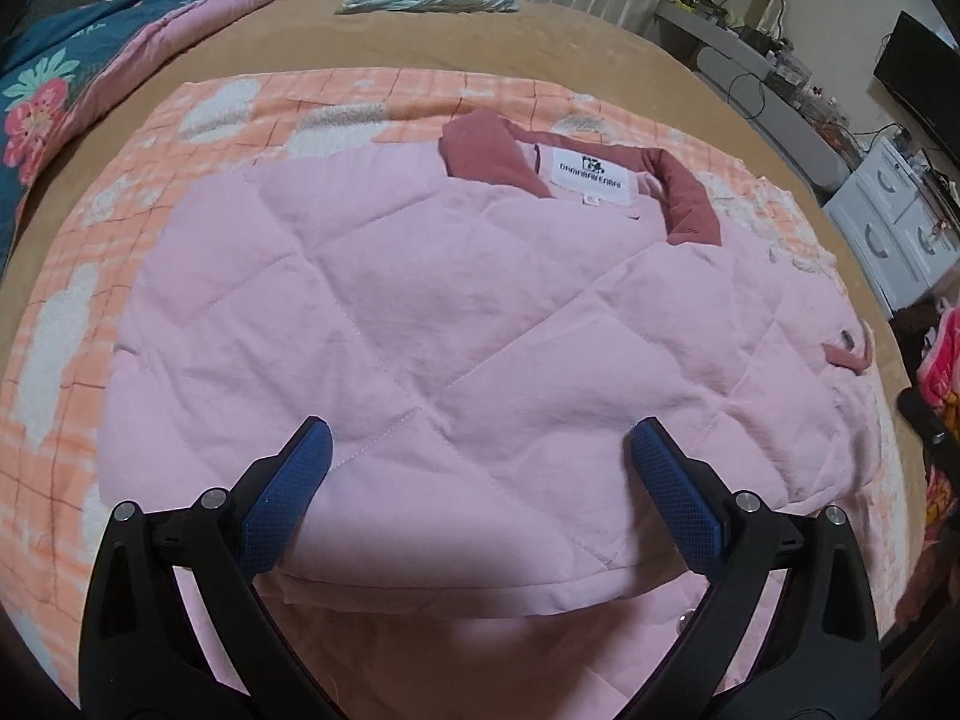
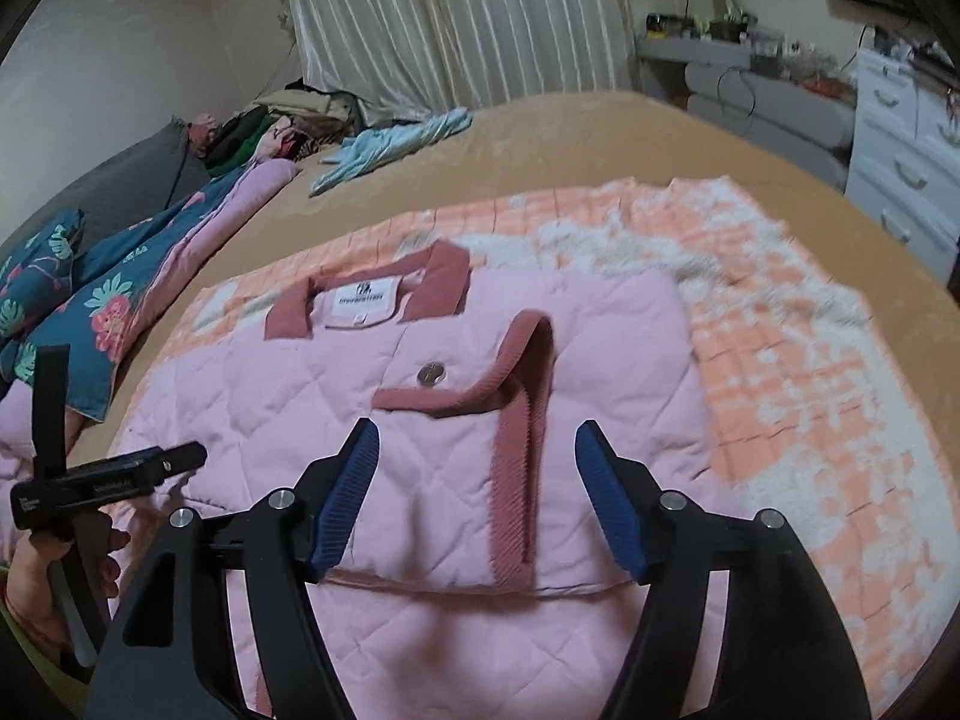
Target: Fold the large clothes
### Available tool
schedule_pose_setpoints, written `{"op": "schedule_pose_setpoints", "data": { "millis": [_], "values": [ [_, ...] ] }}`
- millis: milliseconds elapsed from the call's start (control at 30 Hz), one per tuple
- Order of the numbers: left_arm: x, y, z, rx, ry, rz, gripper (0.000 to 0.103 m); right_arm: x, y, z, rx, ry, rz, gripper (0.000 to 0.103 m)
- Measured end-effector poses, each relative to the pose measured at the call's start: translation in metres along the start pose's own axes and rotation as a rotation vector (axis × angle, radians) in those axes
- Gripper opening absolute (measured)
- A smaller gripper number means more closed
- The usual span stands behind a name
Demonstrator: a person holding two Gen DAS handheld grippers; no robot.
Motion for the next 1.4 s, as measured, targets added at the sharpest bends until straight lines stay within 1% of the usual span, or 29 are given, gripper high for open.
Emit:
{"op": "schedule_pose_setpoints", "data": {
  "millis": [100,167,333,400,500,567,633,700,767,867,1000,1100,1167,1400],
  "values": [
    [-0.005,0.001,0.002,0.000,0.003,-0.004,0.094,0.004,0.005,-0.001,0.031,-0.017,-0.006,0.068],
    [-0.010,0.004,0.004,0.009,0.006,0.002,0.094,0.003,0.015,0.002,0.070,-0.008,-0.024,0.068],
    [-0.016,0.005,0.008,0.003,-0.007,-0.007,0.095,-0.015,0.048,0.019,0.189,0.055,-0.059,0.069],
    [-0.016,0.004,0.009,-0.003,-0.012,-0.012,0.095,-0.022,0.060,0.027,0.244,0.083,-0.053,0.070],
    [-0.018,0.005,0.009,-0.006,-0.014,-0.006,0.095,-0.037,0.066,0.037,0.284,0.137,-0.031,0.072],
    [-0.017,0.007,0.010,-0.005,-0.019,0.001,0.095,-0.047,0.063,0.042,0.277,0.174,-0.016,0.073],
    [-0.016,0.006,0.010,-0.012,-0.020,-0.002,0.095,-0.054,0.060,0.045,0.257,0.200,-0.015,0.076],
    [-0.013,0.005,0.010,-0.018,-0.022,-0.008,0.095,-0.062,0.055,0.046,0.229,0.233,-0.012,0.076],
    [-0.011,0.003,0.011,-0.025,-0.023,-0.014,0.095,-0.067,0.051,0.048,0.212,0.242,-0.015,0.077],
    [-0.003,-0.003,0.013,-0.053,-0.027,-0.032,0.095,-0.073,0.045,0.051,0.194,0.248,-0.025,0.077],
    [0.007,-0.003,0.015,-0.041,-0.030,-0.038,0.095,-0.071,0.043,0.050,0.165,0.251,-0.039,0.077],
    [0.015,-0.003,0.017,-0.039,-0.032,-0.040,0.095,-0.067,0.040,0.046,0.134,0.258,-0.052,0.079],
    [0.020,-0.003,0.019,-0.039,-0.033,-0.040,0.095,-0.065,0.038,0.044,0.114,0.261,-0.065,0.081],
    [0.030,-0.007,0.020,-0.057,-0.021,-0.058,0.095,-0.053,0.037,0.038,0.077,0.257,-0.099,0.095]
  ]
}}
Point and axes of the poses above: each gripper's, at about its wrist camera, not at the fingertips, and x roughly against the way its jaws point, y to its left, z to its underside, the point moved 1 cm from there along -x, roughly the way its jaws point, and after that the axes turned 7 degrees about -x, right-handed, at the moved point
